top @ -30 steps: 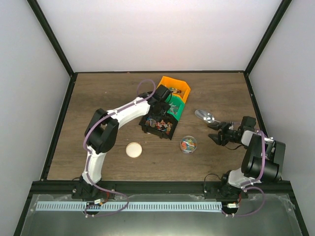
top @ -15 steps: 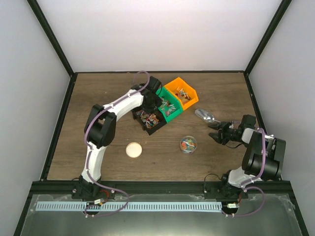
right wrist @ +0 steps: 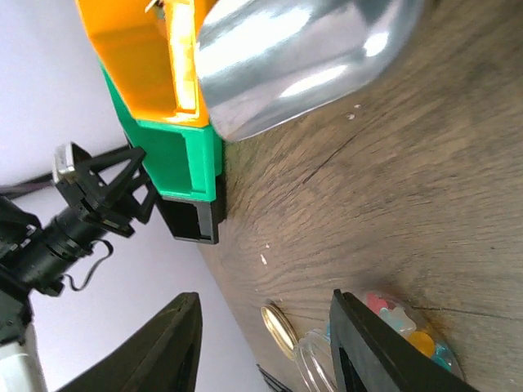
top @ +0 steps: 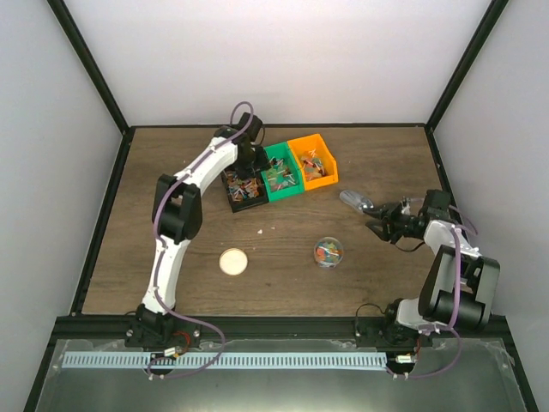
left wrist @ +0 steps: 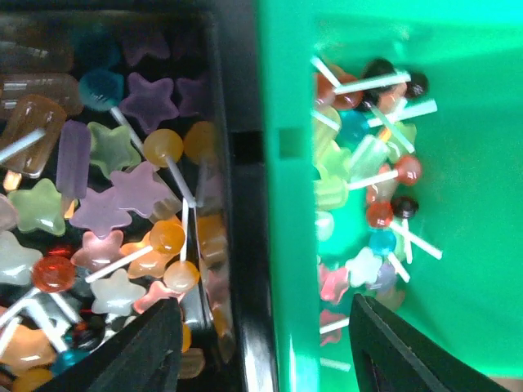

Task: Pack the candies
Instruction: Adjust the storage box at the center of the board, then pick up the bottle lid at the center of the board.

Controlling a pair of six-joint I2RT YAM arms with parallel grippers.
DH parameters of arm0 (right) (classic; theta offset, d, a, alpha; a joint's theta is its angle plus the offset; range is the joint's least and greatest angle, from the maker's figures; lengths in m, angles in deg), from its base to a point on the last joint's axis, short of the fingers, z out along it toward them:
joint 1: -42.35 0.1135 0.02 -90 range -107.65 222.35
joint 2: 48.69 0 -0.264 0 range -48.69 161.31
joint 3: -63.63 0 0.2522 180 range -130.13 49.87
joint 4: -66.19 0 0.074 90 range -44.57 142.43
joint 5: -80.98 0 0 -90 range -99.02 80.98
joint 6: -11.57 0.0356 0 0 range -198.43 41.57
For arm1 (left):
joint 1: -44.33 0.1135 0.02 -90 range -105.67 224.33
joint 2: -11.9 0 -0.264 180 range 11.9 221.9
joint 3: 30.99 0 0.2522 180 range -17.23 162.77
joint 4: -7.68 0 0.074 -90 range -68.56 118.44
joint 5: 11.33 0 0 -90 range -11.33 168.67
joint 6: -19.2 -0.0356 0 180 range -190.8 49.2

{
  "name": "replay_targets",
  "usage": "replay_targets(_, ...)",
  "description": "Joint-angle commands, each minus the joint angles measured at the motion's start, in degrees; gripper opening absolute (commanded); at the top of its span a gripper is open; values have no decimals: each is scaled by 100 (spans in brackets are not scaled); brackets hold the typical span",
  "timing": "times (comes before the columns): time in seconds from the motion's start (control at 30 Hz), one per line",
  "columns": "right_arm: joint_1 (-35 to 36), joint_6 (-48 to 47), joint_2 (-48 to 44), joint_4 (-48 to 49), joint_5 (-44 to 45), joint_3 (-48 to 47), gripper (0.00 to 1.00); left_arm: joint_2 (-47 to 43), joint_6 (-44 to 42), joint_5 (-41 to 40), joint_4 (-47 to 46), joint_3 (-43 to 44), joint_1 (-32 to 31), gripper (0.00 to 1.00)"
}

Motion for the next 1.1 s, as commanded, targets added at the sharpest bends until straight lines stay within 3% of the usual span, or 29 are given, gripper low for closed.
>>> replay_targets(0.0,302,-386,-212,-513,287,-478,43,-261,-879,-173,226,248,-29,69)
replay_targets(0.1,573,-588,-323,-861,754,-889,43,-649,-1005,-715,268,166,-38,84)
replay_targets(0.17,770,-635,-365,-1011,1006,-1125,44,-958,-1060,-1069,269,67,-46,89)
replay_targets(0.27,1037,-668,-356,-1121,1337,-1414,50,-1579,-1084,-1888,407,-297,-201,90)
replay_targets(0.37,1300,-605,-294,-1090,1657,-1616,58,-2519,-871,-2397,166,-1443,-534,88)
replay_targets(0.47,1539,-672,-71,-1164,1945,-1864,57,-3414,-622,-2293,-200,-2760,-854,86)
replay_targets(0.6,1682,-859,283,-1686,2471,-2089,35,-4160,-230,-2131,-371,-4174,-1421,83)
replay_targets(0.67,1683,-883,263,-1783,2600,-1916,32,-4321,-146,-2023,-336,-4629,-1756,83)
replay_targets(0.87,1683,-845,-24,-1623,2438,-1133,31,-4175,221,-2074,702,-4760,-2538,84)
replay_targets(1.07,1680,-913,99,-1499,2234,-870,30,-4084,233,-1209,187,-5503,-2596,79)
